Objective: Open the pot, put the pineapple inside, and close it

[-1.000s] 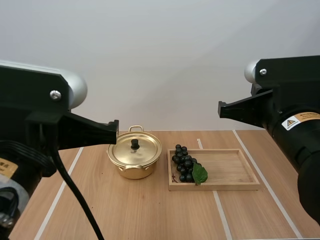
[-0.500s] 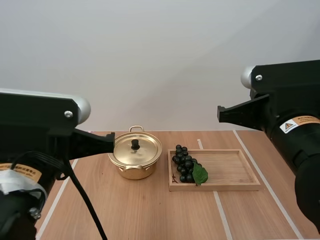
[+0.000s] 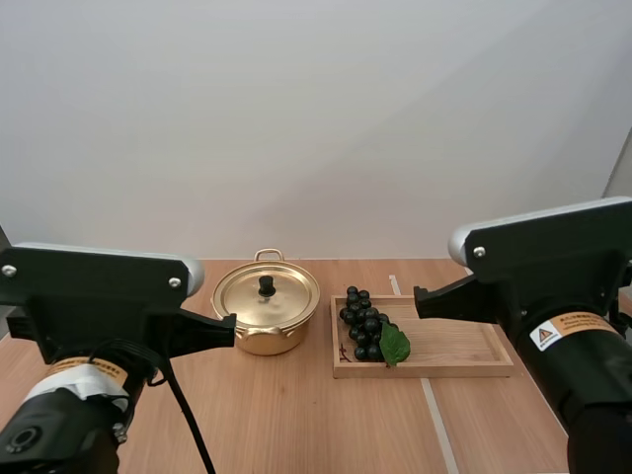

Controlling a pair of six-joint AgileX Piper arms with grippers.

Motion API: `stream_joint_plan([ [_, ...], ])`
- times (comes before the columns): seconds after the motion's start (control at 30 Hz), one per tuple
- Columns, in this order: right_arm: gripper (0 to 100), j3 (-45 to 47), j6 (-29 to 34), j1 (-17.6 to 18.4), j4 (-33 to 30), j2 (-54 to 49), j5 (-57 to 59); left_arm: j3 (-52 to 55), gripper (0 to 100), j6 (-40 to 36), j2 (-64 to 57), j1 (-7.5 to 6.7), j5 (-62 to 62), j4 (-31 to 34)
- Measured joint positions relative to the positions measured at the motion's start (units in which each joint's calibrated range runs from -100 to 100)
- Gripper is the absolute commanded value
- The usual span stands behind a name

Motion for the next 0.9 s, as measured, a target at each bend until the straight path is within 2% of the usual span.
stream_joint_plan([
  [0.2, 0, 3.5, 0.0, 0.0, -1.5, -1.8, 1.2, 5.9, 0, 0.0, 0.0, 0.00, -7.1, 0.0],
  [0.37, 0, 6.2, 0.0, 0.0, -3.9, -1.8, 2.6, 9.9, 0, 0.0, 0.0, -0.08, -7.6, 0.0],
  [0.67, 0, 13.2, 0.0, 0.0, -4.4, -1.9, 5.1, 13.5, 0, -0.1, 0.0, -0.08, -8.2, 0.0],
  [0.9, 0, 15.0, 0.0, 0.0, -4.4, -1.9, 7.8, 16.6, 0, -0.2, 0.0, -0.08, -8.4, 0.0],
])
